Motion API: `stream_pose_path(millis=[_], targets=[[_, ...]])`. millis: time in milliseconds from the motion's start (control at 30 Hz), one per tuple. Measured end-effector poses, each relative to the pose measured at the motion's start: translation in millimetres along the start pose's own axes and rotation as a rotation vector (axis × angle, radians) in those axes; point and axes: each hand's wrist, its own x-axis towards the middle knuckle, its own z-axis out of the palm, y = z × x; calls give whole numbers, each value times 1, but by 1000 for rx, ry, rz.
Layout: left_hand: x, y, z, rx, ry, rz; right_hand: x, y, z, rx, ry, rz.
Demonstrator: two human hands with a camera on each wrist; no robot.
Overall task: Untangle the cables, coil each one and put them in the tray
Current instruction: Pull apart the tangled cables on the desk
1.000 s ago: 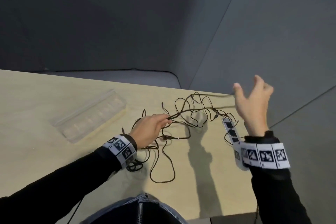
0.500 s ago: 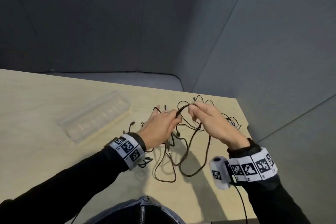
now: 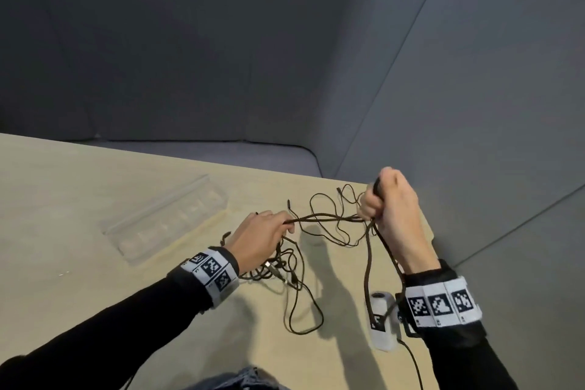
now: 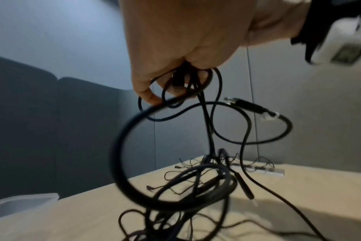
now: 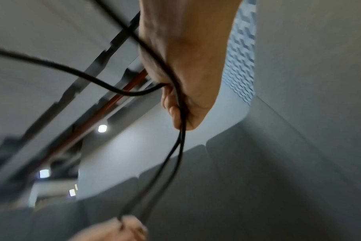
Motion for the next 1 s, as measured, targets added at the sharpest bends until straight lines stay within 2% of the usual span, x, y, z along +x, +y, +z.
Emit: stream_pose_path(millis=[67,133,200,300,367,467,567,667,767,833,900,1000], targets=[[3,3,-7,-76,79,-1,-4,9,-1,-385,-118,-104],[6,12,-15,-104,142,33,-10,25,3,-821,-349,-176],[10,18,-20,-122,133,64,-15,43,9,-1227,-465,-281],[10,11,-18,-195,99,38,-13,47,18,-1425,-412,-344],[9,7,-17,-189,109,33,-9,41,19,-1483,-437,-348],[11,8,-24,-80,104,49,-5,33,15,-1420,-531,-329],[13,3,-30,13,78,127,5,23,4,-1193,-603,-262],[11,-6,-22,110,32,213,13,14,-4,-1002,-601,-251],[9,-11,-12,101,26,153,12,8,-6,-896,-532,-276],[5,-18,-4,35,31,60,11,5,-9,-735,-418,-270],[1,-22,0,-62,32,-28,10,4,-10,-518,-300,-158],[1,-20,2,-35,16,10,5,8,2,20,-225,89]])
